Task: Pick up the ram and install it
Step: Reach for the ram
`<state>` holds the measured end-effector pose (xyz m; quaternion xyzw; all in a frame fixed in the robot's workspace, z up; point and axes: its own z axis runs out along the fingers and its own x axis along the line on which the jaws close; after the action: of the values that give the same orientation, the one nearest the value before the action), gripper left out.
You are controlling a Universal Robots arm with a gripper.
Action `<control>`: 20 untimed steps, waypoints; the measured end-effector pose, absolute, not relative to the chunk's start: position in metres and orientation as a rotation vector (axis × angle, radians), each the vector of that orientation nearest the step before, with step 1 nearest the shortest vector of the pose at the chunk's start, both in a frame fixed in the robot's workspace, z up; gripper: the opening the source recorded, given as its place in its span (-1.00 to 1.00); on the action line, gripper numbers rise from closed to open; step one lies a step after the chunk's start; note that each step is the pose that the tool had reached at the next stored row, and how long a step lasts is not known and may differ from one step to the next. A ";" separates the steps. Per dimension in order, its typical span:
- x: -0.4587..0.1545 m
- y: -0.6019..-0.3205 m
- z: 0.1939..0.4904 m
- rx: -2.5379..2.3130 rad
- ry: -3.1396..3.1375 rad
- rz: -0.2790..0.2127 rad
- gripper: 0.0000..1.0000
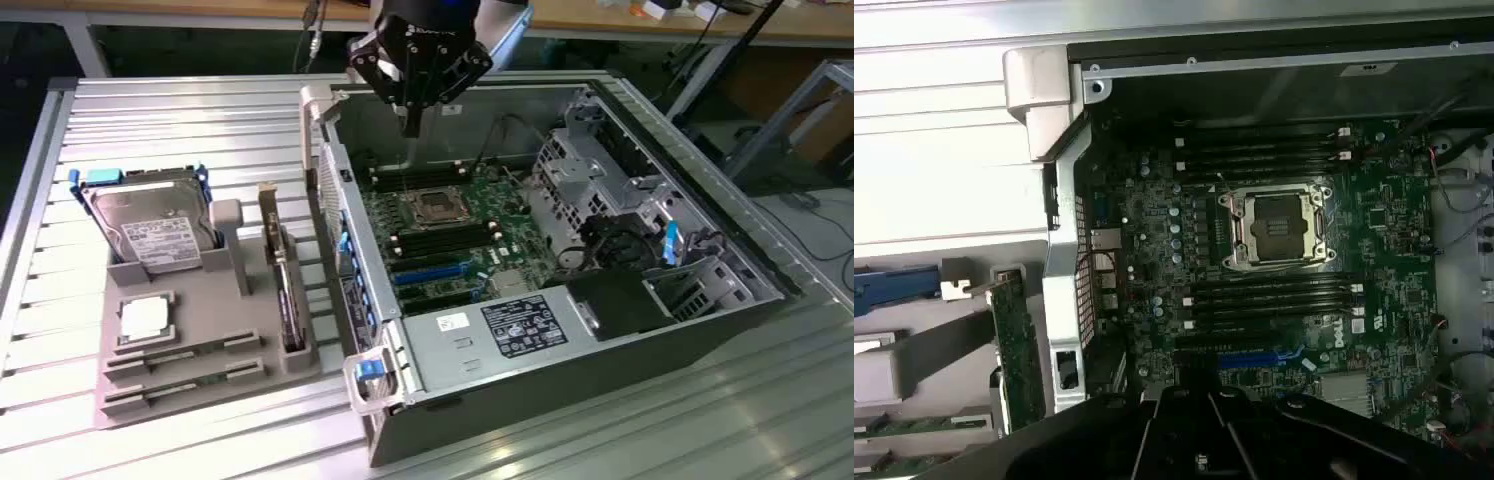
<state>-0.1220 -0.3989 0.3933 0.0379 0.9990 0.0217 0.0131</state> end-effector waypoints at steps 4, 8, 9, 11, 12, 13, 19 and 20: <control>-0.154 -0.399 0.393 0.118 3.112 0.068 -0.79; -0.189 -0.399 0.393 0.118 3.112 0.068 -0.79; -0.201 -0.399 0.393 0.118 3.112 0.068 -0.79; -0.223 -0.400 0.393 0.118 3.112 0.068 -0.79; -0.231 -0.400 0.393 0.118 3.113 0.068 -0.79; -0.245 -0.400 0.393 0.118 3.112 0.068 -0.79; -0.293 -0.402 0.393 0.118 3.112 0.068 -0.79; -0.297 -0.403 0.393 0.118 3.113 0.068 -0.79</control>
<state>-0.2967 -0.4027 0.3931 0.0379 0.9990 0.0217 0.0130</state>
